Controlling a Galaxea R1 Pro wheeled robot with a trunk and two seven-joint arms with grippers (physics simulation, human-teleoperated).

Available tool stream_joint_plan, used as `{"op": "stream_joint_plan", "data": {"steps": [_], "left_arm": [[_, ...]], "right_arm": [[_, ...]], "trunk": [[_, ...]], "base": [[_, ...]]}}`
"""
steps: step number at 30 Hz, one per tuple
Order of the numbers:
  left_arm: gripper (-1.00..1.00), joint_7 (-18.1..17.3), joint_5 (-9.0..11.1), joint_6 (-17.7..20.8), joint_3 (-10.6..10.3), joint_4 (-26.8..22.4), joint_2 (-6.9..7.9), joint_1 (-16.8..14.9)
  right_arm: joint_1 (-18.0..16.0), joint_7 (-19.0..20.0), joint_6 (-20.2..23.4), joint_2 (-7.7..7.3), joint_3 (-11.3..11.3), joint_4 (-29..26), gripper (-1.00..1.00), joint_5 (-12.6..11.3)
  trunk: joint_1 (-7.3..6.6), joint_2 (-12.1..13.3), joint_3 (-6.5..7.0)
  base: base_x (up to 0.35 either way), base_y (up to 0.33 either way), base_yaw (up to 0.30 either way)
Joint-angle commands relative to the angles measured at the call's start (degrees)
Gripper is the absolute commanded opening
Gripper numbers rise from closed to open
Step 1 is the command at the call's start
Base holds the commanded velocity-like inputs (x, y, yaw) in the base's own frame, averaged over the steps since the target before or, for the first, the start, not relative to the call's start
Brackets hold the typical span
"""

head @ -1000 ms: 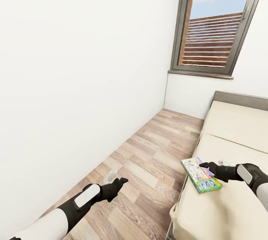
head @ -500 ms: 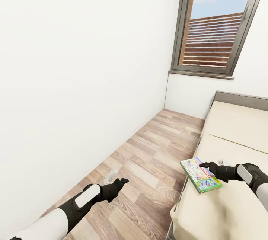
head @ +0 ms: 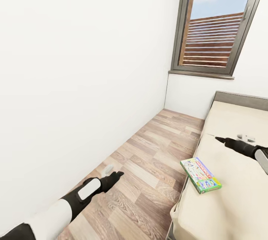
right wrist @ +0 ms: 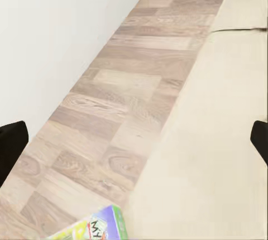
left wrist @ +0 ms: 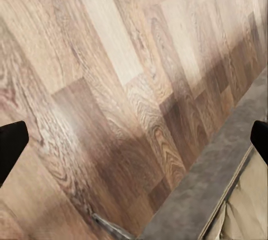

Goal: Put all the toys in the child's room - the three board games (two on the bed and one on the table), the two jigsaw puzzles on the table, and the tennis ball on the table - inside the toy box on the table in the child's room.

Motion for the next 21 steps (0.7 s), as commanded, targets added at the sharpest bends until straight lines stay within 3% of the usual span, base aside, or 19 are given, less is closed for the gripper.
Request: {"op": "stream_joint_plan", "data": {"steps": [1,3,5,9,10,12,14,16,19,21], "left_arm": [[1.0,-0.82,0.55,-0.2,-0.34,1.53,-0.24,-0.79],[1.0,-8.05,0.72,-0.51,-0.26,8.75,-1.15,-3.44],[1.0,-11.55,1.05,-0.35,-0.24,11.3,-1.38,-4.23],[1.0,-20.3,2.58,1.37,-0.27,14.75,-1.39,-5.22],[1.0,-22.85,2.85,1.72,-0.28,15.25,-1.3,-5.29],[1.0,-25.24,3.02,2.09,-0.28,15.59,-1.19,-5.31],[1.0,-28.5,3.17,2.57,-0.29,16.0,-1.03,-5.24],[1.0,-31.68,3.26,2.99,-0.29,16.35,-0.81,-5.12],[1.0,-36.13,3.37,3.73,-0.29,16.5,-0.02,-4.76],[1.0,-37.68,3.35,4.06,-0.29,16.53,0.12,-4.67]], "right_arm": [[0.12,0.12,0.18,-0.87,-0.4,-1.7,1.0,-0.3],[0.5,0.07,-0.19,-3.3,-1.92,-7.16,1.0,-0.33],[0.59,0.02,0.58,-3.96,-2.74,-10.0,1.0,-0.24],[1.44,-0.31,14.22,-6.03,-4.34,-22.24,1.0,0.03],[2.76,-0.48,19.76,-6.69,-4.97,-27.06,1.0,0.06],[4.62,-0.93,23.34,-7.02,-6.06,-31.7,1.0,0.09],[7.74,-2.63,26.34,-6.92,-8.52,-38.4,1.0,0.11],[11.62,-6.35,28.2,-5.4,-11.17,-46.4,1.0,0.12],[15.63,-10.5,29.09,-2.6,-13.93,-54.36,1.0,0.12],[16.49,-11.1,29.21,-1.9,-14.4,-55.96,1.0,0.14]], "trunk": [[0.0,-0.02,-0.07],[0.0,-0.02,-0.07],[0.0,-0.02,-0.07],[0.0,-0.02,-0.07],[0.0,-0.02,-0.07],[0.0,-0.02,-0.07],[0.0,-0.02,-0.07],[0.0,-0.02,-0.07],[0.0,-0.02,-0.07],[0.0,-0.02,-0.07]], "base": [[0.0,0.0,0.0],[0.0,0.0,0.0],[0.0,0.0,0.0],[0.0,0.0,-0.017],[0.0,0.0,-0.134],[0.0,0.0,-0.179],[0.0,0.0,-0.235],[0.0,0.0,-0.266],[0.0,0.0,-0.282],[0.0,0.0,-0.29]]}}
